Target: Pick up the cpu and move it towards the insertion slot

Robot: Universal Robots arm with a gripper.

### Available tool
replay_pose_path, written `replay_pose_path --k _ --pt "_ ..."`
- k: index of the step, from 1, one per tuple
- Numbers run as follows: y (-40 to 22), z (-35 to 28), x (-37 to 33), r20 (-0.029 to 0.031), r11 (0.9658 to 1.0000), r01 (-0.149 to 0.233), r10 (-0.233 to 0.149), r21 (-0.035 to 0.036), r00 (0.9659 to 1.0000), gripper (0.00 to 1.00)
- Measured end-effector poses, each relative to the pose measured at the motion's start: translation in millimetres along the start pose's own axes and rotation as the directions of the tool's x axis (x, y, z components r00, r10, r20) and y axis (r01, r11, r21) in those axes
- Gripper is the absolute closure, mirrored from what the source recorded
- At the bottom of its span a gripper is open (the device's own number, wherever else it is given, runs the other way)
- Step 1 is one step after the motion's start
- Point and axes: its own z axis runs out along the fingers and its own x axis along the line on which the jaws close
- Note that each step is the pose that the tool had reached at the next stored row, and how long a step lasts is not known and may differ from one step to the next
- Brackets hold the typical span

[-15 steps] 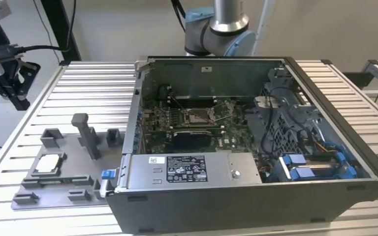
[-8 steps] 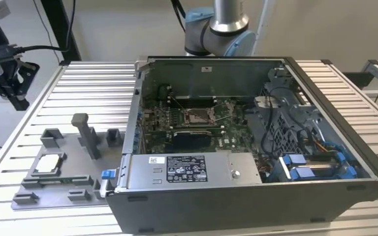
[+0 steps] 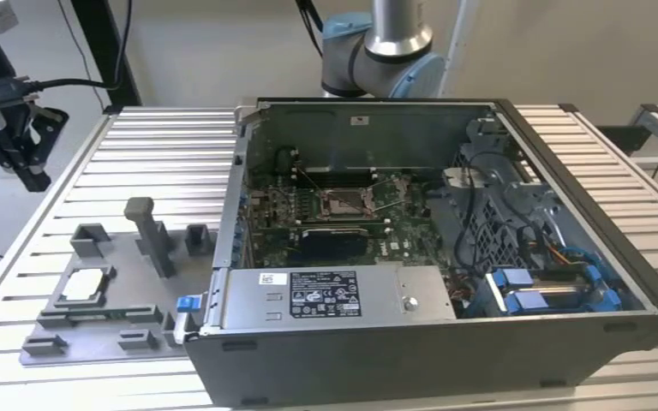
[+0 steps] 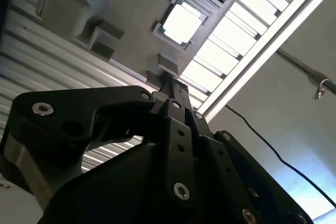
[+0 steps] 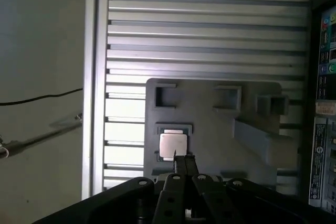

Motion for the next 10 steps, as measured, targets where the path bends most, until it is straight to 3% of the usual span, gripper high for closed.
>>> replay_pose_path --k 7,8,10 --pt "0.1 0.0 0.1 -0.0001 1.0 0.0 0.0 0.0022 1.0 1.0" --pt "0.1 0.0 0.1 -0.0001 1.0 0.0 0.0 0.0022 1.0 0.0" --pt "0.1 0.0 0.1 -0.0001 1.0 0.0 0.0 0.0022 1.0 0.0"
